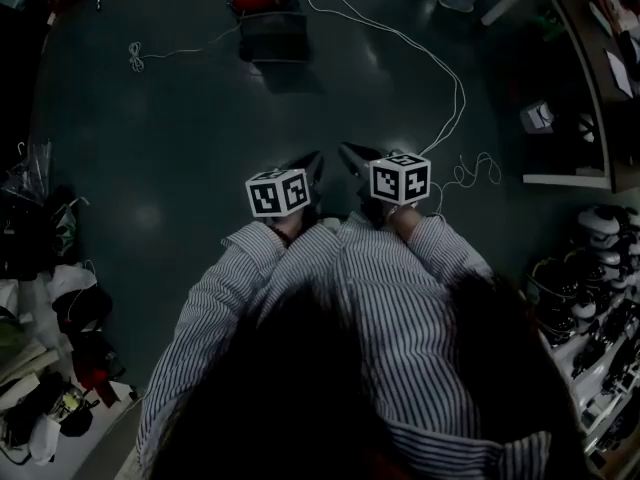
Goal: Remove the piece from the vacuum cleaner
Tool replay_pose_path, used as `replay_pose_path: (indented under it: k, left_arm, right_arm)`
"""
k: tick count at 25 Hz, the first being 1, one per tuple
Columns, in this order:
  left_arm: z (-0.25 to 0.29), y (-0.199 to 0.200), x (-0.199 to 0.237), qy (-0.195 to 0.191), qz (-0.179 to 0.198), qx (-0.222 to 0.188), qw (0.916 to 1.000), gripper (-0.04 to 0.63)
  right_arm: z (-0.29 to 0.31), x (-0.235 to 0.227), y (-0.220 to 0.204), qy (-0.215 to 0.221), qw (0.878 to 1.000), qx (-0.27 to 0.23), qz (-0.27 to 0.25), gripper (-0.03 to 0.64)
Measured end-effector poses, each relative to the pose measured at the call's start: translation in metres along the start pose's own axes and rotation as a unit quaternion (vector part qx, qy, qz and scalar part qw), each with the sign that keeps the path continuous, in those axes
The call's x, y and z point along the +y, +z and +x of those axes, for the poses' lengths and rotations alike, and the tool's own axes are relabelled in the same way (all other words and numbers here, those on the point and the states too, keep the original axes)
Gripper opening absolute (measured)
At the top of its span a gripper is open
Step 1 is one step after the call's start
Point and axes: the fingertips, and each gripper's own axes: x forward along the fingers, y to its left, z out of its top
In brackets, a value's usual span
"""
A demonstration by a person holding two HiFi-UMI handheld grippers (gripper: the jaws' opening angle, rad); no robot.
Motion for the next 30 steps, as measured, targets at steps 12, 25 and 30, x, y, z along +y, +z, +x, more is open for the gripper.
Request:
replay_pose_path:
  k: [12, 25, 30]
  left_arm:
    - [0.068, 0.141, 0.098, -0.024, -0.033, 0.001, 0.9992, 0.002]
    - [0.127, 0.306, 0.188, -0.053, -0.036, 0.022, 0.9977, 0.002]
    - [0.135, 0.295, 0.21, -0.051, -0.118, 0.029, 0.9913, 0.002]
  right_arm:
    - [0.13, -0.036, 0.111, -0.01, 1.0, 0.001, 0.01, 0.002]
    - [0.265, -0.047, 0.256, -0.031, 1.0, 0.004, -0.004, 0.002]
    - [0.279, -0.066, 0.238, -0.042, 0.997, 0.056, 0.028, 0.002]
